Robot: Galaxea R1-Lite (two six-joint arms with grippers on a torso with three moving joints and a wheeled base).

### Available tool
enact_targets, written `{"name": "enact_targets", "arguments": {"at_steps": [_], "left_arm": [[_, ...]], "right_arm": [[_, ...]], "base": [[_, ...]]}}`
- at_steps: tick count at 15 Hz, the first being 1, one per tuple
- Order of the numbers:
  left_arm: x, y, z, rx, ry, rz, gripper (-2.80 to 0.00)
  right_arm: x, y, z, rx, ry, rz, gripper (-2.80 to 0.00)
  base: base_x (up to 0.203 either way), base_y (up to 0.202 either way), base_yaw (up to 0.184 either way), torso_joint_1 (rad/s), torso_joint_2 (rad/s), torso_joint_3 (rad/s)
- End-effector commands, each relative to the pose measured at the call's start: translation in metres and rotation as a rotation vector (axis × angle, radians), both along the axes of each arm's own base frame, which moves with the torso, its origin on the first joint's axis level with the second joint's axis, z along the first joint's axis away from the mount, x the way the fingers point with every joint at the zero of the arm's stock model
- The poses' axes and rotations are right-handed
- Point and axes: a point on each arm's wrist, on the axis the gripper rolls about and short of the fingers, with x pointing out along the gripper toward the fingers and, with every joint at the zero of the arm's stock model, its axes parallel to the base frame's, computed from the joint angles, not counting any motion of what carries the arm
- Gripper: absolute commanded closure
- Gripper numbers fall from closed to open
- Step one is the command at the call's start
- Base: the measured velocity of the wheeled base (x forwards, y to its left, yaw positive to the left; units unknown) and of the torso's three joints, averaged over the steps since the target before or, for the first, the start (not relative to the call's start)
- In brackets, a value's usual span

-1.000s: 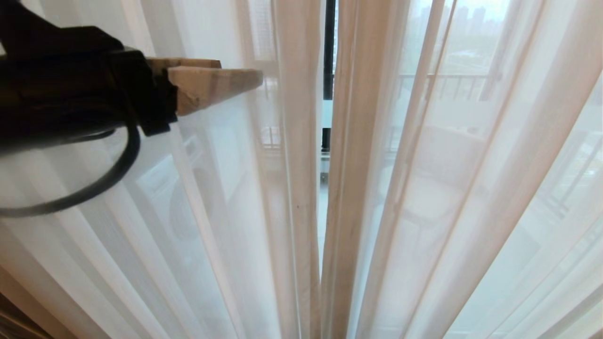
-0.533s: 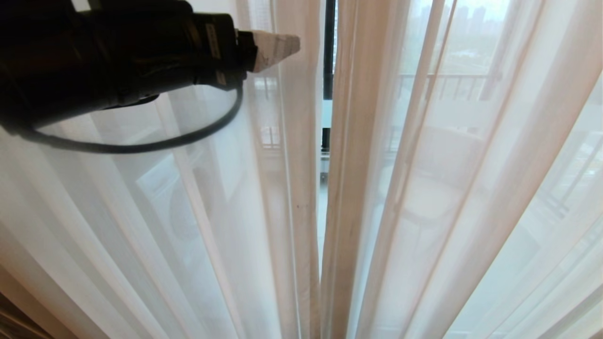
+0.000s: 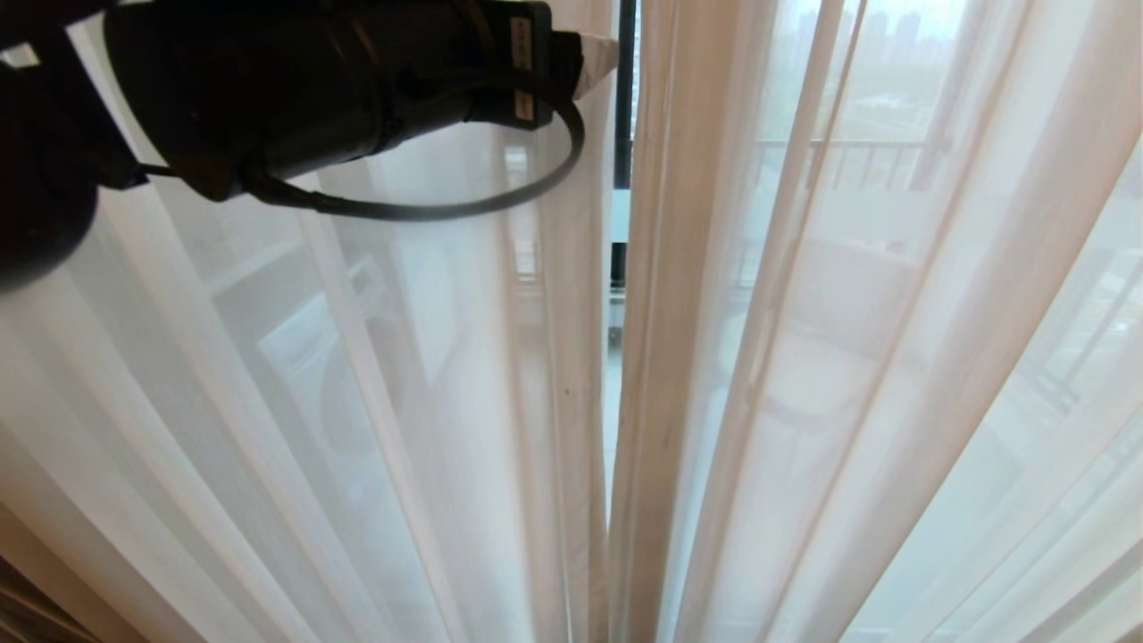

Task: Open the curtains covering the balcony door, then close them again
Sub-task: Pull the inner curtains open on both sides

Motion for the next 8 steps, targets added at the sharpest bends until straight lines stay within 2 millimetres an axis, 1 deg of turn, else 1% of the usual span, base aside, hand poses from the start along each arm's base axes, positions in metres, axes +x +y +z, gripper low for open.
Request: {"name": "enact_targets", "arguments": {"at_steps": [1,4,8], "left_arm": [[0.013,-0.010,-0.006,0.033,-0.003,0.037,-2.80],[0.019,-0.014,-0.004,0.033,-0.012,0.091,-2.80],[0.025,-0.016,-0.003,0.042,-0.028,0.104,-2.80]], "right_arm": [[0.000,0.000,0.000,-0.001,-0.001,0.002,0.00],[0.000,0.000,0.000,-0.001,-0.001,0.001,0.00],[0.000,0.000,0.000,-0.001,-0.001,0.001,0.00]], "base": [[0.000,0.000,0.000,0.000,0.00,0.000],[0.000,0.000,0.000,0.000,0.00,0.000],[0.000,0.000,0.000,0.000,0.00,0.000]]}}
